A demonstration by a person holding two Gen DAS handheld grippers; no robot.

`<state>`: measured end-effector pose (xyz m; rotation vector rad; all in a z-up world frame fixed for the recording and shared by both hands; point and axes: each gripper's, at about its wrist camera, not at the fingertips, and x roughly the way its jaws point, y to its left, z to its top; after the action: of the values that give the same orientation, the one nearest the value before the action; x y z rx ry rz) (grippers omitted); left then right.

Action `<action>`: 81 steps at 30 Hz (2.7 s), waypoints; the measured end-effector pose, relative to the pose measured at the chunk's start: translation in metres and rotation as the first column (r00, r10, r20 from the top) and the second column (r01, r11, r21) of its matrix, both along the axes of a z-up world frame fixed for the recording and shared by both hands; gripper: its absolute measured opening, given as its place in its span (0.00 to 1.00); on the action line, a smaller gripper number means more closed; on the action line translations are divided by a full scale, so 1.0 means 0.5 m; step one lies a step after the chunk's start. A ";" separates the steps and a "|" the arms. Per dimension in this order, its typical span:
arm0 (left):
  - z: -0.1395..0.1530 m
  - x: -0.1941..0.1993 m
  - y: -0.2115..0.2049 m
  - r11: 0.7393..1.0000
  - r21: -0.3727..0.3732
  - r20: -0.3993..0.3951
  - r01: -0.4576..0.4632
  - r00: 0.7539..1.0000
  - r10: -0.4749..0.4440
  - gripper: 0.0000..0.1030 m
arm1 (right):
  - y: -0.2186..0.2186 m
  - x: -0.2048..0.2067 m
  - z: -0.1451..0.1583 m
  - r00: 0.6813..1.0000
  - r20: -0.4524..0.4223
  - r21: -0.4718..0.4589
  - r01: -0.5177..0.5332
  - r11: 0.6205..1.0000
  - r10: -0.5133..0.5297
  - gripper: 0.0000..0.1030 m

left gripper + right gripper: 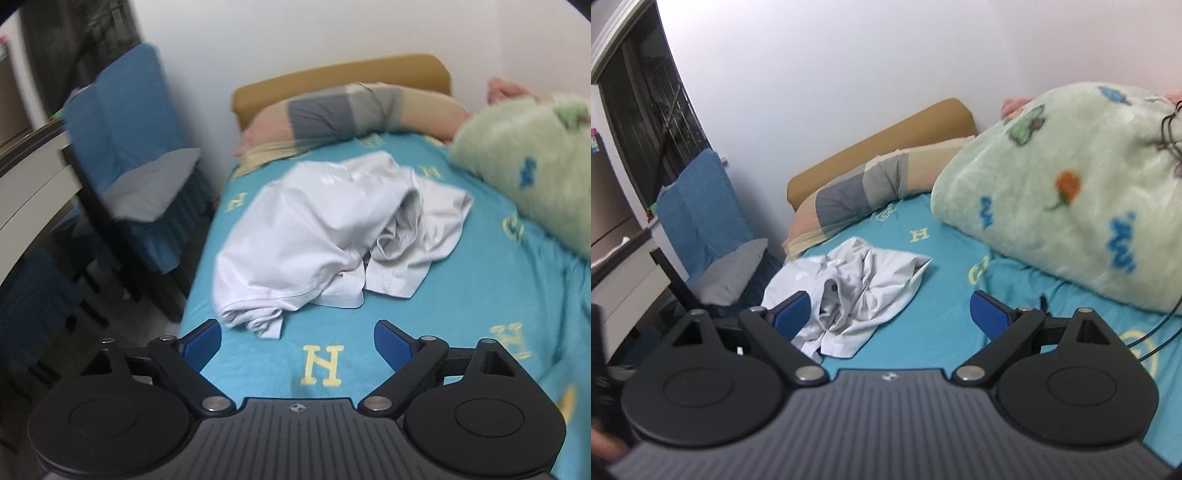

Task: Fold clothes

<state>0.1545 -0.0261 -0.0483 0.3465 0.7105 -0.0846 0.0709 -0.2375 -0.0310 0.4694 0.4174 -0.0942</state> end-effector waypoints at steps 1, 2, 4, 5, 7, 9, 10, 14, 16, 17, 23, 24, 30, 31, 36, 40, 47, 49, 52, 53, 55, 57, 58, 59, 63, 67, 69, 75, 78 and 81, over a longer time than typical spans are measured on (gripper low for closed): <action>-0.020 0.018 0.000 1.000 0.006 0.007 0.017 1.000 -0.017 0.87 | 0.010 0.014 -0.013 1.000 -0.014 -0.004 -0.005 1.000 0.005 0.92; -0.037 0.036 0.000 0.999 0.008 0.017 0.035 0.999 -0.036 0.85 | 0.017 0.031 -0.027 1.000 -0.028 -0.005 -0.009 1.000 0.009 0.92; -0.071 0.072 -0.005 0.996 0.026 0.049 0.085 0.995 -0.087 0.84 | 0.029 0.068 -0.056 0.999 -0.052 -0.010 -0.013 1.000 0.012 0.92; -0.089 0.091 -0.009 0.993 0.041 0.067 0.112 0.991 -0.115 0.82 | 0.033 0.085 -0.070 0.998 -0.055 -0.022 -0.013 1.000 0.012 0.92; -0.120 0.133 -0.017 0.990 0.073 0.099 0.123 0.987 -0.130 0.80 | 0.036 0.118 -0.093 0.999 -0.052 -0.053 -0.016 0.998 0.013 0.92; -0.152 0.174 -0.026 0.986 0.105 0.131 0.131 0.981 -0.144 0.65 | 0.032 0.147 -0.116 0.999 -0.054 -0.065 -0.012 0.998 0.009 0.92; -0.160 0.185 -0.024 0.985 0.112 0.147 0.130 0.978 -0.146 0.49 | 0.027 0.161 -0.127 0.998 -0.058 -0.061 -0.009 0.998 0.006 0.92; -0.193 0.227 -0.015 0.982 0.139 0.210 0.126 0.965 -0.154 0.09 | 0.019 0.202 -0.157 0.998 -0.065 -0.003 -0.015 1.000 0.015 0.92; -0.163 0.217 0.007 0.993 0.051 0.242 0.107 0.963 -0.117 0.07 | 0.030 0.222 -0.158 0.998 -0.041 0.001 -0.038 0.999 0.038 0.92; -0.141 0.205 0.019 0.994 0.007 0.260 0.105 0.960 -0.103 0.06 | 0.039 0.230 -0.154 0.999 -0.025 -0.016 -0.045 0.999 0.044 0.92; 0.013 0.078 0.076 0.979 -0.170 0.325 0.109 0.944 -0.048 0.05 | 0.098 0.254 -0.129 0.991 0.046 -0.110 -0.121 0.987 0.126 0.92; 0.032 0.054 0.085 0.975 -0.192 0.330 0.107 0.943 -0.038 0.05 | 0.110 0.254 -0.129 0.989 0.041 -0.133 -0.136 0.982 0.142 0.92; 0.119 -0.103 0.124 0.957 -0.272 0.382 0.101 0.924 0.011 0.05 | 0.128 0.227 -0.133 0.986 -0.014 -0.165 -0.165 0.972 0.165 0.92; 0.131 -0.129 0.130 0.952 -0.289 0.384 0.099 0.923 0.021 0.05 | 0.126 0.218 -0.129 0.987 -0.010 -0.167 -0.161 0.973 0.161 0.92; 0.167 -0.230 0.155 0.937 -0.339 0.348 0.077 0.936 0.049 0.05 | 0.136 0.153 -0.103 0.983 0.013 -0.218 -0.175 0.960 0.183 0.92; 0.173 -0.258 0.176 0.920 -0.391 0.261 0.027 0.962 0.082 0.05 | 0.160 0.098 -0.085 0.971 0.015 -0.245 -0.226 0.943 0.237 0.92; 0.154 -0.248 0.209 0.896 -0.443 0.197 -0.011 0.974 0.110 0.05 | 0.232 0.059 -0.089 0.944 -0.028 -0.325 -0.320 0.890 0.329 0.92; 0.147 -0.239 0.215 0.896 -0.443 0.194 -0.021 0.974 0.119 0.05 | 0.246 0.062 -0.097 0.939 -0.047 -0.343 -0.334 0.878 0.339 0.92; 0.135 -0.218 0.235 0.884 -0.466 0.172 -0.039 0.976 0.134 0.05 | 0.263 0.074 -0.114 0.935 -0.073 -0.357 -0.349 0.867 0.347 0.92; 0.131 -0.210 0.242 0.879 -0.475 0.164 -0.046 0.976 0.140 0.05 | 0.269 0.078 -0.120 0.934 -0.081 -0.362 -0.353 0.863 0.348 0.92; 0.122 -0.192 0.261 0.864 -0.500 0.145 -0.064 0.977 0.156 0.05 | 0.281 0.088 -0.134 0.931 -0.100 -0.381 -0.361 0.851 0.350 0.92; 0.114 -0.168 0.285 0.839 -0.537 0.116 -0.089 0.977 0.178 0.05 | 0.292 0.098 -0.147 0.927 -0.120 -0.399 -0.372 0.838 0.355 0.92; 0.109 -0.155 0.299 0.826 -0.554 0.100 -0.105 0.976 0.192 0.05 | 0.297 0.104 -0.153 0.925 -0.130 -0.405 -0.378 0.833 0.357 0.92; 0.104 -0.143 0.312 0.813 -0.569 0.086 -0.119 0.975 0.203 0.05 | 0.301 0.110 -0.159 0.924 -0.140 -0.412 -0.382 0.827 0.357 0.92; 0.077 -0.093 0.346 0.791 -0.584 0.030 -0.182 0.969 0.245 0.05 | 0.315 0.136 -0.176 0.926 -0.173 -0.433 -0.378 0.818 0.337 0.92; 0.051 -0.050 0.350 0.814 -0.537 0.003 -0.221 0.964 0.264 0.05 | 0.315 0.158 -0.188 0.928 -0.197 -0.415 -0.372 0.830 0.317 0.92; 0.038 -0.029 0.347 0.833 -0.499 -0.005 -0.241 0.961 0.275 0.05 | 0.313 0.165 -0.194 0.926 -0.213 -0.411 -0.373 0.832 0.311 0.92; -0.012 0.008 0.328 0.872 -0.387 -0.063 -0.299 0.952 0.299 0.07 | 0.293 0.178 -0.201 0.919 -0.248 -0.344 -0.380 0.859 0.307 0.92; -0.022 0.007 0.313 0.891 -0.339 -0.080 -0.304 0.952 0.294 0.14 | 0.288 0.181 -0.202 0.915 -0.259 -0.326 -0.384 0.864 0.309 0.92; -0.017 -0.007 0.298 0.917 -0.274 -0.068 -0.290 0.957 0.283 0.33 | 0.283 0.183 -0.201 0.914 -0.260 -0.306 -0.384 0.871 0.311 0.92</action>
<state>0.1511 0.1229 -0.0569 -0.0344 0.7584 0.0888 0.1622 -0.0963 -0.1315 0.0225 0.6678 0.1368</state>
